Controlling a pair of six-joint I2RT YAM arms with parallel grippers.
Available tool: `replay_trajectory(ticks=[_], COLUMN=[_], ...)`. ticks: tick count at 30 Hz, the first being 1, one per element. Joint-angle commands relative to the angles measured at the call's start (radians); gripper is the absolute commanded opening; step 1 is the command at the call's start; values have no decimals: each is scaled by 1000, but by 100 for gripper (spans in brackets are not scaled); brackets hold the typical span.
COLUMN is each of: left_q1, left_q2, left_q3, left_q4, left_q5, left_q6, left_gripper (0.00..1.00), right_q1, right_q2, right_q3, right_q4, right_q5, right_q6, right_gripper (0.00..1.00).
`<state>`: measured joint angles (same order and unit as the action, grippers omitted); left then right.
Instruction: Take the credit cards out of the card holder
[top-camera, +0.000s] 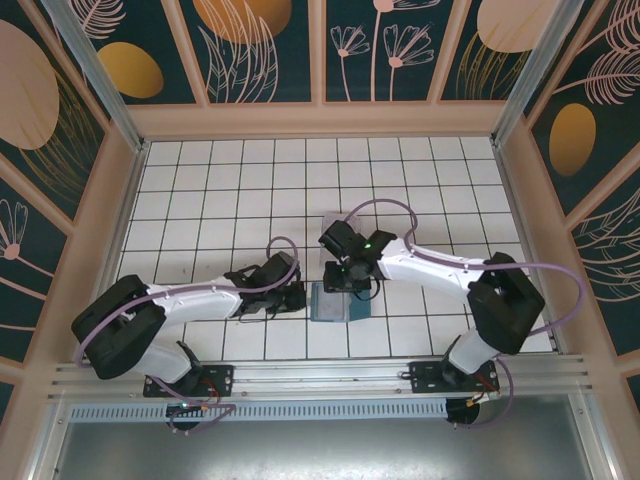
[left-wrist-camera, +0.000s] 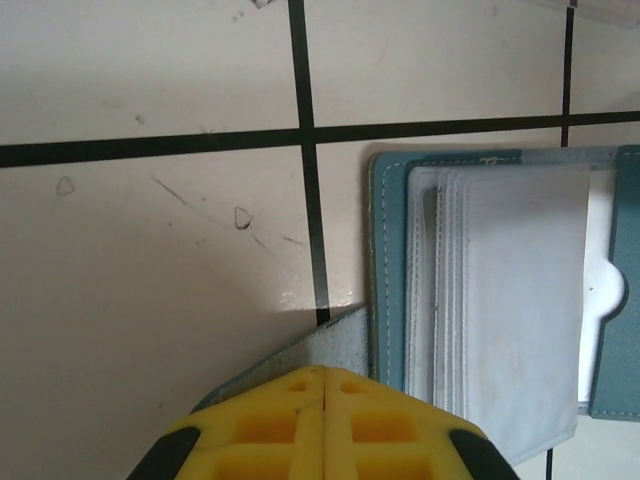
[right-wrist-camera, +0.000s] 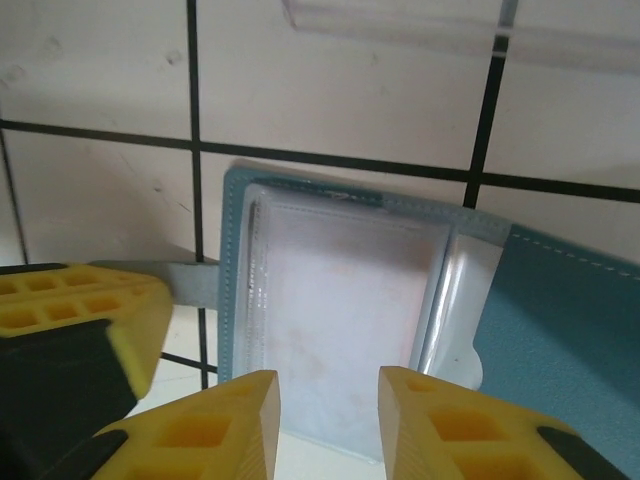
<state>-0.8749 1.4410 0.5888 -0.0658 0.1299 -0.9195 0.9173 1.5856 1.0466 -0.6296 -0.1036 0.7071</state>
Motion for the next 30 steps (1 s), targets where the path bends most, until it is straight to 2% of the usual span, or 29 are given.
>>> replay_trajectory(ticks=[1,16,30], left_q1=[9,22,24], left_q2=[-31,-37,-49], left_q3=[-34,-100,-119], left_q4=[56,123,132], left_q5=[27,59,62], left_q6=[-30,-35,-33], left_gripper=[7,4,4], right_q1=[25,75,90], right_q2=[45,213,293], right_q3=[48,171,179], right_q4=[-53,-141,-163], right_q5=[37,78,80], right_q6=[26,16,18], right_gripper=[35,50,50])
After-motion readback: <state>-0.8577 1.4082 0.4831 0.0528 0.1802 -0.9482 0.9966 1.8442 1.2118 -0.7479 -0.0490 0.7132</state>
